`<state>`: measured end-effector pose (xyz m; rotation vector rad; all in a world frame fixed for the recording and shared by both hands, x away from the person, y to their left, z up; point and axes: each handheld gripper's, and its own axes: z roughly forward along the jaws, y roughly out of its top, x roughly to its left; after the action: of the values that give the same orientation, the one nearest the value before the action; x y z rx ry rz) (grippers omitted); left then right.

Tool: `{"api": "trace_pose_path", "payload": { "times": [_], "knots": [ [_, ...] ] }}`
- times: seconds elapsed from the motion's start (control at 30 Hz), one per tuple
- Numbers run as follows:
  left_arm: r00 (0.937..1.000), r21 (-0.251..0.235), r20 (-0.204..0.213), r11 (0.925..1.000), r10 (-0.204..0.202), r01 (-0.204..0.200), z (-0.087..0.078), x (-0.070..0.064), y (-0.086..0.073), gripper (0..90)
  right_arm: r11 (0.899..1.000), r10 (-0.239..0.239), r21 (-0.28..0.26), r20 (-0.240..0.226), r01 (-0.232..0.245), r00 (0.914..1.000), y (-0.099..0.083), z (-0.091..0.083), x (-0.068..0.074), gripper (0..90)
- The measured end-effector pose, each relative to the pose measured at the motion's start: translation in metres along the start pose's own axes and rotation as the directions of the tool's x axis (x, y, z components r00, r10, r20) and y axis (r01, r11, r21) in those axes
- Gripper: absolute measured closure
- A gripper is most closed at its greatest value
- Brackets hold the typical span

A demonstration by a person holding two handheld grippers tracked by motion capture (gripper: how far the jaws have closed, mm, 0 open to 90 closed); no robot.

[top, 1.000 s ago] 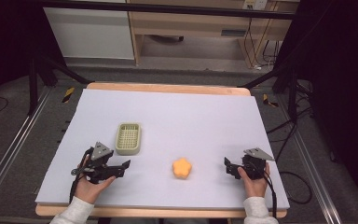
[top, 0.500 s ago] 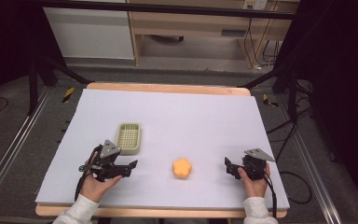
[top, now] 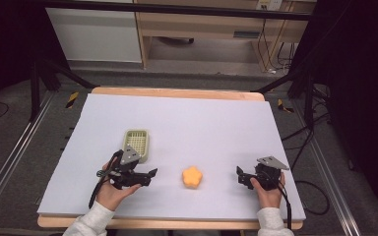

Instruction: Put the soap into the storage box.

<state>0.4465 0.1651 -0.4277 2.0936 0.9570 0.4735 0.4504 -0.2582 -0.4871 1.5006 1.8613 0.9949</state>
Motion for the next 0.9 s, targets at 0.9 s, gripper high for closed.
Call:
{"api": "trace_pose_path", "payload": {
  "times": [0.9],
  "knots": [
    [0.9971, 0.022, 0.052, 0.9982, 0.055, -0.057, 0.018, -0.024, 0.029, 21.2, 1.000, -0.012, 0.016, -0.004, 0.012, 0.9999, 0.001, 0.002, 0.003, 7.0]
  ]
}}
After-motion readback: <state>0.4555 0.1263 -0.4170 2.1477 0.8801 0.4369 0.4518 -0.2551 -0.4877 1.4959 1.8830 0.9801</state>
